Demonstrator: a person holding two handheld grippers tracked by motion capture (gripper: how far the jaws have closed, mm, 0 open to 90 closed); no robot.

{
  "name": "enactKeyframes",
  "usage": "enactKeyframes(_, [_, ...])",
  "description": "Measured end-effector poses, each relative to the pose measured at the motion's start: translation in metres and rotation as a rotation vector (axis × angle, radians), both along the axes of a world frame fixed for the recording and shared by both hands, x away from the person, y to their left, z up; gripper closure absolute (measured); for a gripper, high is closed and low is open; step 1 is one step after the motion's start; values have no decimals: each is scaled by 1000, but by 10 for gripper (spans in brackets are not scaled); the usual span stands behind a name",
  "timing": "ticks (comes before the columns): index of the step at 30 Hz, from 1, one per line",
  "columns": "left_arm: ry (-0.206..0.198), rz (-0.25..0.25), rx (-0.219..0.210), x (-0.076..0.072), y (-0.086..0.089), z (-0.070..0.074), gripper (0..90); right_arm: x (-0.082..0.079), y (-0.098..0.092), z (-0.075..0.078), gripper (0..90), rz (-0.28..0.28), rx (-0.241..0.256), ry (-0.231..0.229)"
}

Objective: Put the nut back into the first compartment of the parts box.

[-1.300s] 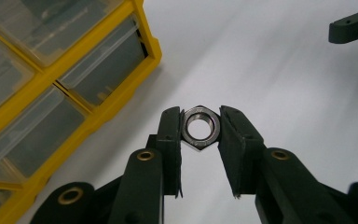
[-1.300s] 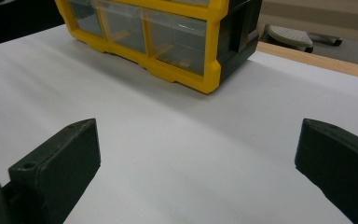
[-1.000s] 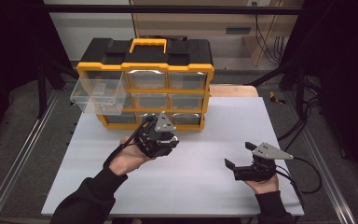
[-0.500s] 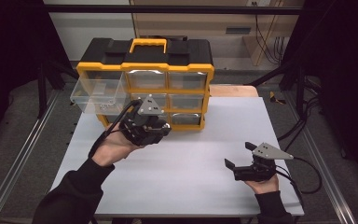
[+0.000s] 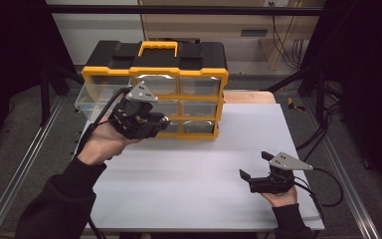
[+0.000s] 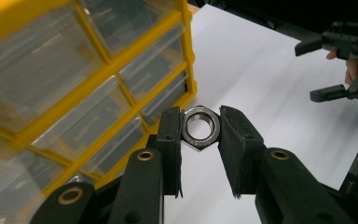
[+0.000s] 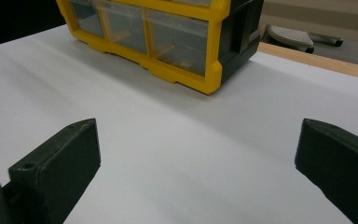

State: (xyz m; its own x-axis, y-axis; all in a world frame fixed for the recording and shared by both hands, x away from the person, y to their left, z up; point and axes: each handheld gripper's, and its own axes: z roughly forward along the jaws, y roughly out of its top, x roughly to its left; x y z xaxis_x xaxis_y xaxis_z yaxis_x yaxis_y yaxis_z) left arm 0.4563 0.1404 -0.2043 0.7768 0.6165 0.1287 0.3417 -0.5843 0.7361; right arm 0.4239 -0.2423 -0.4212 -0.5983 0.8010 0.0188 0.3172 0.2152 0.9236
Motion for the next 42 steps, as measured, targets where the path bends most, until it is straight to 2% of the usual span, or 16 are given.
enactKeyframes(2, [-2,19,-24,2,5,5,693,0,1,0,5,2,11,8])
enactKeyframes(4, [-7,35,-28,4,12,9,692,0,0,0,5,3,-2,3])
enactKeyframes(10, [-11,70,-33,9,27,20,693,0,1,0,5,2,13,8])
enactKeyframes(14, [-17,88,-37,12,35,27,693,0,1,-1,5,2,-2,7])
enactKeyframes(16, [-27,107,-37,16,40,30,693,0,1,0,5,0,-1,5])
enactKeyframes(17, [-20,122,-33,18,43,31,693,0,0,0,5,1,-1,3])
enactKeyframes(21, [-22,164,-47,25,55,33,693,0,1,0,5,2,12,8])
enactKeyframes(22, [-19,172,-54,26,58,34,693,0,0,0,5,3,-2,3])
enactKeyframes(31, [-10,258,-78,38,82,35,693,0,0,0,5,0,-2,3])
enactKeyframes(36, [-26,295,-86,44,93,32,693,0,0,0,5,4,-3,3])
enactKeyframes(37, [-14,305,-82,44,95,32,693,0,1,-1,5,1,-3,4])
enactKeyframes(38, [-22,309,-75,45,97,32,693,0,1,-1,5,4,7,8])
enactKeyframes(39, [-28,312,-82,47,99,31,693,1,1,-1,5,6,-4,4])
enactKeyframes(42, [-33,329,-67,49,104,30,693,1,0,-1,5,6,-7,2])
